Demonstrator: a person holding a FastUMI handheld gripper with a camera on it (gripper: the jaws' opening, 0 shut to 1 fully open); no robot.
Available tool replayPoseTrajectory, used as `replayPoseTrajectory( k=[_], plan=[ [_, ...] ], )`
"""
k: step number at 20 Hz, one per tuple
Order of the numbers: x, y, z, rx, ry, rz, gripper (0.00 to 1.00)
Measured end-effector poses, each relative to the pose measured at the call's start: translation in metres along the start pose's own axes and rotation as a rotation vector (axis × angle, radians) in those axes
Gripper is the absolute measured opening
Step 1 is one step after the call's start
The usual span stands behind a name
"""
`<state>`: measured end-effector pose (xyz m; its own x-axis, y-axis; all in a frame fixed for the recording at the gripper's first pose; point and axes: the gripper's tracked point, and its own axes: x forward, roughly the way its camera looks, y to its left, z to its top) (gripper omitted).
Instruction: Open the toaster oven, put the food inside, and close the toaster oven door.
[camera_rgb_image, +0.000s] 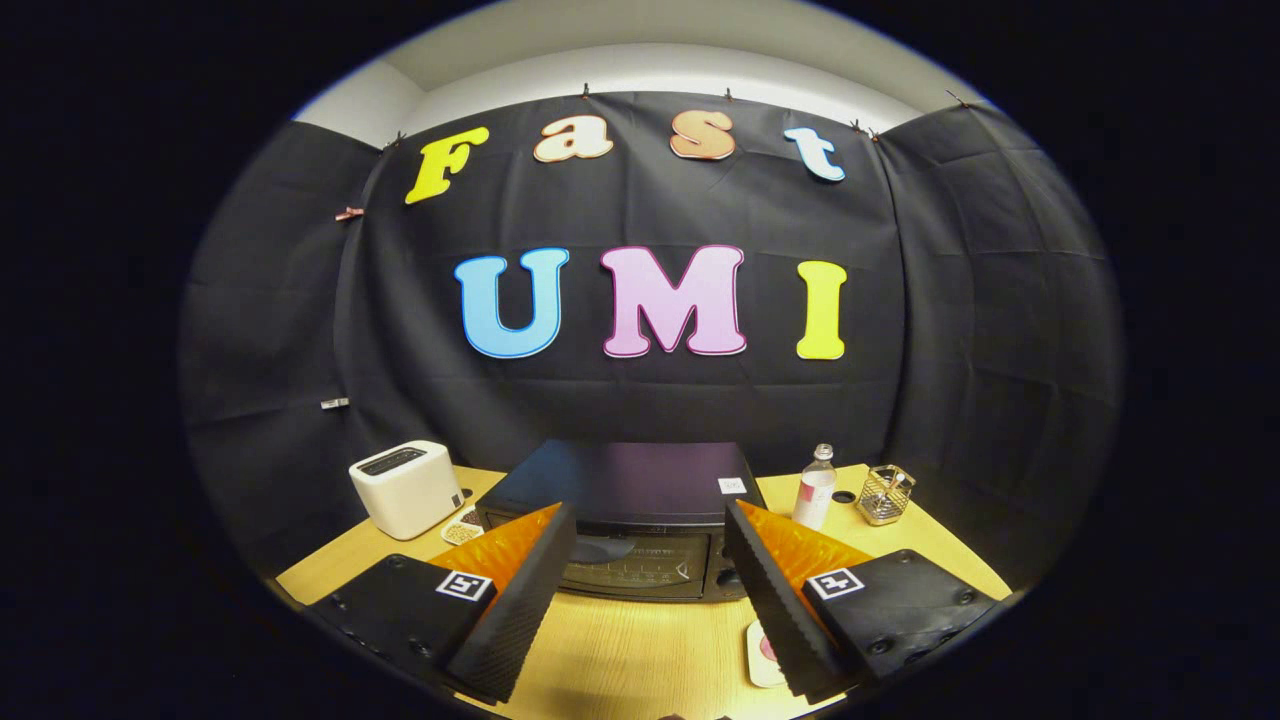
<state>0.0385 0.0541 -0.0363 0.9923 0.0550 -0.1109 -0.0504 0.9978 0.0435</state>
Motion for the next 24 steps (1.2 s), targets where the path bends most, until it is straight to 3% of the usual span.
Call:
replayPoseTrajectory(
  k=[13, 24],
  plan=[
    [0.091, 0.058, -0.055, -0.061, 0.128, 0.004, 0.98],
    [0.136, 0.06, -0.098, -0.085, 0.212, -0.052, 0.98]
  ],
)
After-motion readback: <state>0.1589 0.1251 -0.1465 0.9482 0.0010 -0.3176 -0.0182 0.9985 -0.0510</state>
